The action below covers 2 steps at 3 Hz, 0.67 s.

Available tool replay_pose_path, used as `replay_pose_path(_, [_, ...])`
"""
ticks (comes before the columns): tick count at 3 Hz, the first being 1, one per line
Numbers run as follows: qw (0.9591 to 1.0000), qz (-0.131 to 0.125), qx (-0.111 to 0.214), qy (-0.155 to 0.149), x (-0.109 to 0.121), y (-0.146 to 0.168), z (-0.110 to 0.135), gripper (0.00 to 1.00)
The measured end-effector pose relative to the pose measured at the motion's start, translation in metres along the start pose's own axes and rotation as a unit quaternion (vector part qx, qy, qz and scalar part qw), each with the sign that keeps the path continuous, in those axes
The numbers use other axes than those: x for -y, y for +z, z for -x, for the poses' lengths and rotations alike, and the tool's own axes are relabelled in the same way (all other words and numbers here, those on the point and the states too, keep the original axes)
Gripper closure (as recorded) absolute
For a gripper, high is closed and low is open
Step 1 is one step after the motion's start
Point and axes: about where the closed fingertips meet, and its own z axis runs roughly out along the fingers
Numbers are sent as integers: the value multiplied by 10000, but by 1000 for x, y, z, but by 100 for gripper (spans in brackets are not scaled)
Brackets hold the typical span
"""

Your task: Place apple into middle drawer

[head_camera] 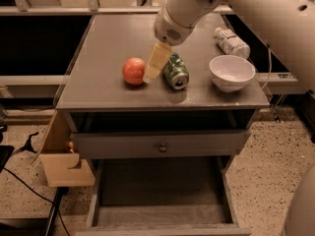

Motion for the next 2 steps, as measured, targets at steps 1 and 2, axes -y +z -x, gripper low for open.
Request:
replay_pose_path(1, [10000,3,68,-7,6,15,7,0])
replay_pose_path(2, [9999,60,92,-12,8,31,15,0])
